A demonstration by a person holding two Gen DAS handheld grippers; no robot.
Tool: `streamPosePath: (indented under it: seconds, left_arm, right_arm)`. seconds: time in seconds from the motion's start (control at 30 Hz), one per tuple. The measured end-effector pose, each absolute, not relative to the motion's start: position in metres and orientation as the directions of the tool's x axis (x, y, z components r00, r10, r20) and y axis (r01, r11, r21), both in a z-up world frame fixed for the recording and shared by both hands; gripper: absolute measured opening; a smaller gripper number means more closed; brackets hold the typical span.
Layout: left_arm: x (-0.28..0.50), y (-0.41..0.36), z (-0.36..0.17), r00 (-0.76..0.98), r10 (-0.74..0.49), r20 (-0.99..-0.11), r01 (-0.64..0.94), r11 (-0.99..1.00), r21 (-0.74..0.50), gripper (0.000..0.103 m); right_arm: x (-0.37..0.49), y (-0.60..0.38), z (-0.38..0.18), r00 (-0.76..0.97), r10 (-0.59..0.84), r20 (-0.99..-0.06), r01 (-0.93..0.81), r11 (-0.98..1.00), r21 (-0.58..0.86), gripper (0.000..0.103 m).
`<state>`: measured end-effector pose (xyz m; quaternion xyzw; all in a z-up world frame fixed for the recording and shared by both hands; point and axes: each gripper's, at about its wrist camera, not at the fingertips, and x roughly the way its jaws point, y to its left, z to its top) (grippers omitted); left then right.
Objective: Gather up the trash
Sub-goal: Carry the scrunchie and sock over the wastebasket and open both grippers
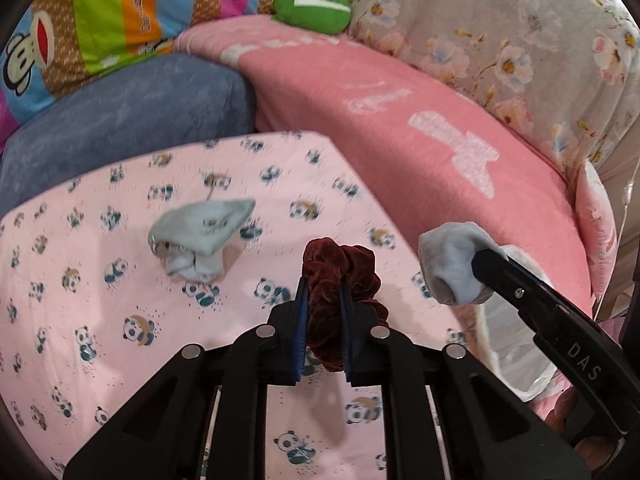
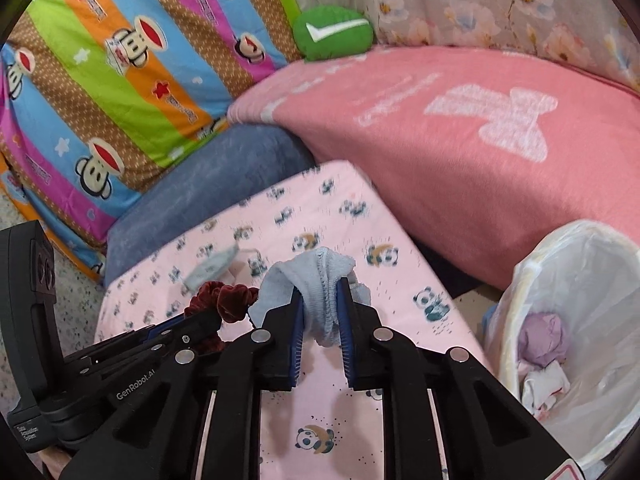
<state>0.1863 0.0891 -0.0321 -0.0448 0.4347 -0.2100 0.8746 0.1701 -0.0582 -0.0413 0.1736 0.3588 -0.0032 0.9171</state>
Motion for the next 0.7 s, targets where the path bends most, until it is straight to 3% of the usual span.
streamPosePath:
  seconds: [0.33, 0.7]
  left_arm:
    - [0.154, 0.055, 0.044, 0.619, -0.474, -0.626, 0.435, 0.871, -0.23, 0.013]
    - [0.111, 0.005, 0.083, 0.63, -0.541, -0.558, 0.545, 0.819, -0.178, 0.013]
  right_arm:
    - [0.119, -0.089, 0.037, 0.85, 0.065, -0.522, 0.13, 0.935, 0.329, 0.017]
    - [0.054, -0.134, 0.097, 0.909, -0.022, -0.416, 0.171, 0.931, 0.323, 0.017]
